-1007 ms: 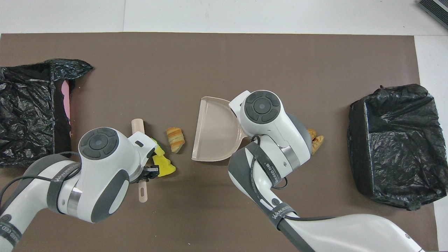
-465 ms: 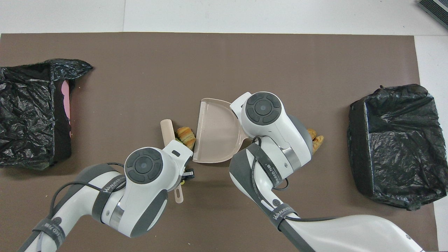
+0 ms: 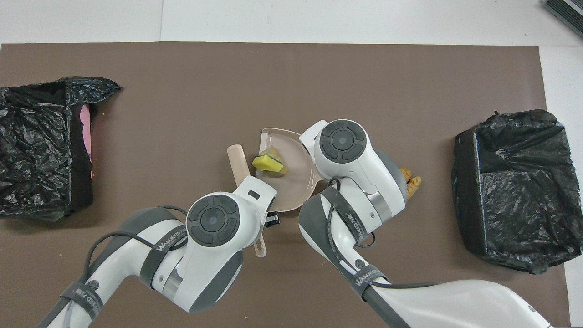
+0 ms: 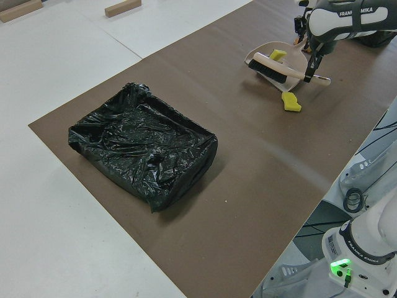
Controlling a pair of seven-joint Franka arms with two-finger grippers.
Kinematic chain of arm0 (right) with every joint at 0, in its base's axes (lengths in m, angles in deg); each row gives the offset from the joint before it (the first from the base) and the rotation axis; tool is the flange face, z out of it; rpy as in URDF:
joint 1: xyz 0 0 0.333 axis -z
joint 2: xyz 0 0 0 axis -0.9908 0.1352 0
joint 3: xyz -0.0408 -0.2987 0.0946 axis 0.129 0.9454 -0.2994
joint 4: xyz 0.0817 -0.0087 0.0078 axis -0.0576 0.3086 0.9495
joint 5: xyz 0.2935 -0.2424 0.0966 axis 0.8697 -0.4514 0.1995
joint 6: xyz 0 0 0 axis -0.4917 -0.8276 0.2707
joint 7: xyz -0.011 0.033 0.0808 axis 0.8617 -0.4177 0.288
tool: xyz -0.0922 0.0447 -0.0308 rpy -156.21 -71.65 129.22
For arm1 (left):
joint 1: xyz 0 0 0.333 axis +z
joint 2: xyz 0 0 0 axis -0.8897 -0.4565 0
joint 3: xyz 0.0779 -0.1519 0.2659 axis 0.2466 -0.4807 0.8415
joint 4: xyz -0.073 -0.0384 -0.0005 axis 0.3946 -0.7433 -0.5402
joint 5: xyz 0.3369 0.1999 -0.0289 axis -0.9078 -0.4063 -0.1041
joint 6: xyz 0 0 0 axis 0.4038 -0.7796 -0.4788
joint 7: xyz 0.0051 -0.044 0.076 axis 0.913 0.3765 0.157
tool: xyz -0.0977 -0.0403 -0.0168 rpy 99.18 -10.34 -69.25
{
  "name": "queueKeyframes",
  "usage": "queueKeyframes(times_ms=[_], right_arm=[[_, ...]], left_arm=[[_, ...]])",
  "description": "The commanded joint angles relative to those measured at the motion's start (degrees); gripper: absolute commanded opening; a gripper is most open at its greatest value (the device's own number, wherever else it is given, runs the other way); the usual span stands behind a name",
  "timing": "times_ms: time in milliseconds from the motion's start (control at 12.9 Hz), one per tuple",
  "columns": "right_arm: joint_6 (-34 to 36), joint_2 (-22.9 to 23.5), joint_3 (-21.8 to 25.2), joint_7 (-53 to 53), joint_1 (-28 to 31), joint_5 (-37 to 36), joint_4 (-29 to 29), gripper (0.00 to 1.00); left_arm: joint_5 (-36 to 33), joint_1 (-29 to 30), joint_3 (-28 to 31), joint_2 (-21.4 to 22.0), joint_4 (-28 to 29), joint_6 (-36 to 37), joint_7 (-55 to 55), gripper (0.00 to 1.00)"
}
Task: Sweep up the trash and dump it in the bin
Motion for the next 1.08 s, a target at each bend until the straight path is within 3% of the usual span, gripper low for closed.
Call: queueKeyframes(times_ms=[0,155,310,542,852,1007], right_arm=[[-0.90,-1.40,-0.39,1.27,0.62,-1.05,2.47,0.00],[-0.90,-1.40,-0.39,1.10,0.62,-1.05,2.47,0.00],[-0.20,-1.58,-0.39,-0.74,0.36,-1.05,2.47,0.00],[4.02,-2.98,-0.31,4.78,0.63,-3.16,3.08,0.00],[3.93,-4.30,-0.39,7.49,-0.17,-4.47,4.22,0.00],[1.41,-6.31,-0.48,8.39,-1.05,-5.18,8.68,0.00]], left_arm=[[-1.13,-0.85,0.41,-3.75,-4.85,0.28,1.45,0.00],[-0.69,-0.33,0.50,-3.07,-5.66,3.60,1.28,0.00],[-0.69,-0.32,0.94,-0.88,-6.01,12.82,1.36,0.00],[-0.69,-0.24,0.85,2.03,-4.53,21.54,4.94,0.00],[-0.61,-0.15,0.76,5.37,0.56,21.22,23.21,0.00],[0.18,-0.32,0.59,7.74,5.73,19.64,27.62,0.00]])
